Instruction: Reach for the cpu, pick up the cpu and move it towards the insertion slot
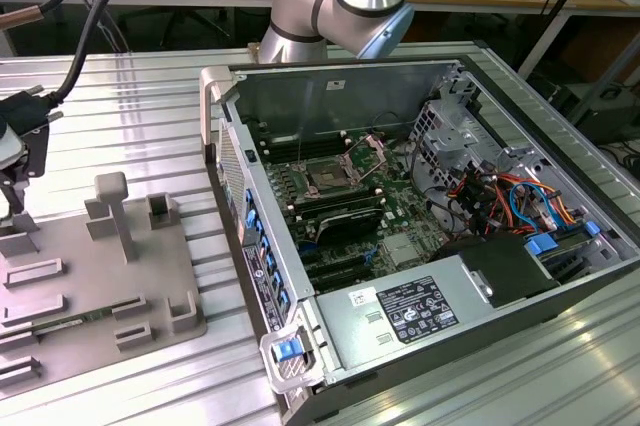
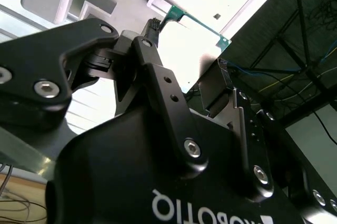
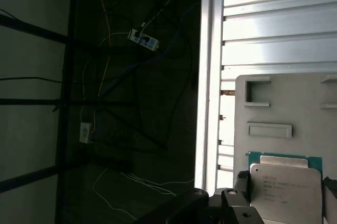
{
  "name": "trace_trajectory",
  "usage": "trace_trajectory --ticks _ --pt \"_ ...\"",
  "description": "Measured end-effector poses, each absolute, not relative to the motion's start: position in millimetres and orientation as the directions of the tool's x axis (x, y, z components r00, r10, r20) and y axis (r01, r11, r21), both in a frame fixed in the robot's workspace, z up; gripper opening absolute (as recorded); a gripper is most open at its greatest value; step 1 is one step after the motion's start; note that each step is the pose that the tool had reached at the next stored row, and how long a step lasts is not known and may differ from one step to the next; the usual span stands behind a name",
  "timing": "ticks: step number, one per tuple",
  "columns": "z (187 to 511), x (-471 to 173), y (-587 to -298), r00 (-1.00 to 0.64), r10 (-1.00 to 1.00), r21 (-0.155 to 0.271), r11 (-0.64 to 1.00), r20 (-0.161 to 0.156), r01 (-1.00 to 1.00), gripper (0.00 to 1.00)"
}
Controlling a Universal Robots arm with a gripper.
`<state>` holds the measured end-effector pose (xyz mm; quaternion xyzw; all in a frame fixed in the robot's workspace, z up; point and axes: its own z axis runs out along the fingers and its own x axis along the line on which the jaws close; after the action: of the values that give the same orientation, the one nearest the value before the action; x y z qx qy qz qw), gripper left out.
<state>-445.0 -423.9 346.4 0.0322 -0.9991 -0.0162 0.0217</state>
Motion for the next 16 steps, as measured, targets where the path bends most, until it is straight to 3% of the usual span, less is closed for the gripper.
trace_trajectory --ticks 16 --pt "359 -437 -424 -0.997 -0.065 0.034 0.997 0.042 -0.064 0.55"
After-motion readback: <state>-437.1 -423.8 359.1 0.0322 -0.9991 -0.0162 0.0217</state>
